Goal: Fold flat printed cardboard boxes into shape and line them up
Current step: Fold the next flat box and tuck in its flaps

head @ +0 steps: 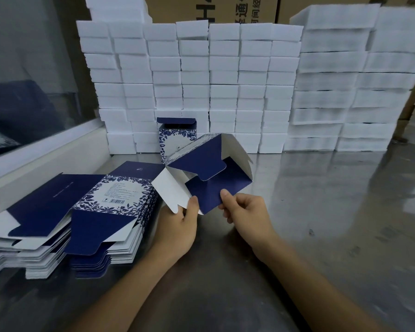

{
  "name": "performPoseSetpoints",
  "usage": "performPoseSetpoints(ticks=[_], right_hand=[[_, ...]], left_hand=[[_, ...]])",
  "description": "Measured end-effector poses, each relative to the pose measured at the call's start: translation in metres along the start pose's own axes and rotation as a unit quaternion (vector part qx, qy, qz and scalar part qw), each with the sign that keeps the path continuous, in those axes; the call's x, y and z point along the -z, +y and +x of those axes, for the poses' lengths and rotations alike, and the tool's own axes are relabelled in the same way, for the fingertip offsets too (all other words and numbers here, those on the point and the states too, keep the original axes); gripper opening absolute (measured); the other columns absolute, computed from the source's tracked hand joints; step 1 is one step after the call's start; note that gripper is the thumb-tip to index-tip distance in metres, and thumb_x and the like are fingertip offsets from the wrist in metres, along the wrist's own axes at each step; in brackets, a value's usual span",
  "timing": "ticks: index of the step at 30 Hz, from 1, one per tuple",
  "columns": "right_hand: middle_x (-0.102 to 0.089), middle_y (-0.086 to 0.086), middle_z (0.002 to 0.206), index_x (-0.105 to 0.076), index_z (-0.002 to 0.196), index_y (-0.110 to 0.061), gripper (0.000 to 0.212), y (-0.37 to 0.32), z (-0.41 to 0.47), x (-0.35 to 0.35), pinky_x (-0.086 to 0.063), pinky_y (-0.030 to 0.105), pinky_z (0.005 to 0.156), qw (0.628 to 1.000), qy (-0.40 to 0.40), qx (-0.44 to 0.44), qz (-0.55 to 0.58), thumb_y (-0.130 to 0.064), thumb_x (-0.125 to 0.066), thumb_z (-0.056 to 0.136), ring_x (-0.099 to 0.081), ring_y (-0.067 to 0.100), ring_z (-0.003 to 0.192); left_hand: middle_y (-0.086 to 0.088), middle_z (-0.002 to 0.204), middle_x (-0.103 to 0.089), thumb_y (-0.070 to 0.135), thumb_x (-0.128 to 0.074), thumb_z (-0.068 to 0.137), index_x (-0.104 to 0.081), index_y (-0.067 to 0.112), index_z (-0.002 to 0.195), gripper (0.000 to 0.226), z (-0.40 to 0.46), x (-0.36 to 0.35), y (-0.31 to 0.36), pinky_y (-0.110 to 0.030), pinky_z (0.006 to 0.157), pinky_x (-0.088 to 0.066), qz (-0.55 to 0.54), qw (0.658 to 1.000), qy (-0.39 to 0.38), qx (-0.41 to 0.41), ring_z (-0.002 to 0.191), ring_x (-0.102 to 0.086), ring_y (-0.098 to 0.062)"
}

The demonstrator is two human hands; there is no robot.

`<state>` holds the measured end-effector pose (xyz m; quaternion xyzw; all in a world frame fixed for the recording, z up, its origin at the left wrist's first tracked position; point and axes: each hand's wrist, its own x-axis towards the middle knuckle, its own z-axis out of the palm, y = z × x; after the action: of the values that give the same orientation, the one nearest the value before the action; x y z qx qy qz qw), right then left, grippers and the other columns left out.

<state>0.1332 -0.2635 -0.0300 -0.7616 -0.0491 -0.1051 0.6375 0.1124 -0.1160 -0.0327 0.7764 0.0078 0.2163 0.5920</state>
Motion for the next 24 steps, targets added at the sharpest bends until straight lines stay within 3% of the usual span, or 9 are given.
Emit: performPoseSetpoints(ticks=[5,8,10,12,15,19,22,24], right_hand=[[-0.064,-0.008,0.055,-0.07,0.071,-0.005,0.039,0.001,0.002,0.005,-0.045,0.012,0.05,1.0,0.001,-0.018,-0.001,-0.032,-0.06,0.099,-0.053,-0.001,0.048],[-0.066,-0.01,0.056,-0.069,0.068,-0.009,0.037,0.002,0.004,0.006,-0.044,0.011,0.049,1.0,0.005,-0.026,-0.001,-0.029,-0.062,0.098,-0.055,-0.002,0.049],[-0.067,-0.007,0.058,-0.07,0.067,-0.009,0.039,0.003,0.005,0.007,-0.045,0.013,0.051,1.0,0.011,-0.025,-0.002,-0.033,-0.064,0.096,-0.055,-0.001,0.05],[-0.065,-0.004,0.057,-0.07,0.069,-0.004,0.042,0.003,0.006,0.008,-0.047,0.018,0.053,0.999,0.03,-0.031,0.009,-0.037,-0.066,0.094,-0.053,0.002,0.049],[-0.059,-0.005,0.052,-0.066,0.071,0.002,0.046,0.005,0.011,0.014,-0.044,0.024,0.054,0.996,0.066,-0.048,0.028,-0.038,-0.068,0.092,-0.048,0.006,0.047],[-0.057,-0.007,0.051,-0.062,0.066,-0.006,0.038,0.008,0.016,0.022,-0.04,0.027,0.057,0.995,0.072,-0.055,0.03,-0.028,-0.062,0.096,-0.047,0.005,0.045],[-0.056,-0.008,0.048,-0.063,0.063,-0.011,0.039,0.007,0.016,0.023,-0.038,0.023,0.052,0.997,0.055,-0.055,0.002,-0.024,-0.057,0.099,-0.047,0.006,0.045],[-0.06,-0.006,0.051,-0.066,0.064,-0.012,0.038,0.006,0.015,0.023,-0.042,0.024,0.053,0.997,0.049,-0.056,-0.008,-0.027,-0.058,0.099,-0.051,0.009,0.049]], left_hand=[[-0.03,0.075,-0.059,0.022,-0.054,0.098,-0.056,-0.014,0.083,0.039,-0.001,0.001,-0.001,-0.051,0.066,-0.05,-0.011,1.0,-0.013,-0.026,0.069,-0.059,-0.041],[-0.03,0.075,-0.057,0.02,-0.054,0.098,-0.057,-0.012,0.085,0.035,-0.002,0.001,0.0,-0.048,0.059,-0.049,-0.014,0.999,-0.022,-0.04,0.067,-0.056,-0.039],[-0.021,0.06,-0.053,0.021,-0.053,0.098,-0.057,-0.002,0.07,0.037,-0.001,0.001,-0.002,-0.039,0.054,-0.043,0.0,0.999,-0.032,-0.035,0.055,-0.049,-0.032],[0.002,0.042,-0.043,0.021,-0.053,0.098,-0.05,0.015,0.046,0.052,0.0,0.004,-0.004,-0.022,0.049,-0.036,0.015,0.999,-0.035,-0.026,0.041,-0.042,-0.01],[0.013,0.036,-0.041,0.013,-0.054,0.097,-0.041,0.021,0.037,0.062,0.001,0.006,-0.006,-0.009,0.044,-0.033,0.01,0.999,-0.018,-0.039,0.037,-0.042,0.0],[0.012,0.036,-0.041,0.014,-0.054,0.096,-0.049,0.026,0.038,0.059,0.003,0.007,-0.007,-0.012,0.043,-0.031,0.038,0.997,-0.021,-0.056,0.035,-0.041,-0.002],[0.012,0.038,-0.045,0.019,-0.057,0.094,-0.041,0.021,0.041,0.056,0.004,0.008,-0.01,-0.024,0.048,-0.031,0.054,0.998,0.0,-0.038,0.037,-0.043,-0.004],[0.013,0.039,-0.047,0.018,-0.061,0.092,-0.039,0.022,0.045,0.052,0.005,0.008,-0.012,-0.024,0.052,-0.032,0.056,0.998,0.019,-0.03,0.037,-0.044,-0.003]])
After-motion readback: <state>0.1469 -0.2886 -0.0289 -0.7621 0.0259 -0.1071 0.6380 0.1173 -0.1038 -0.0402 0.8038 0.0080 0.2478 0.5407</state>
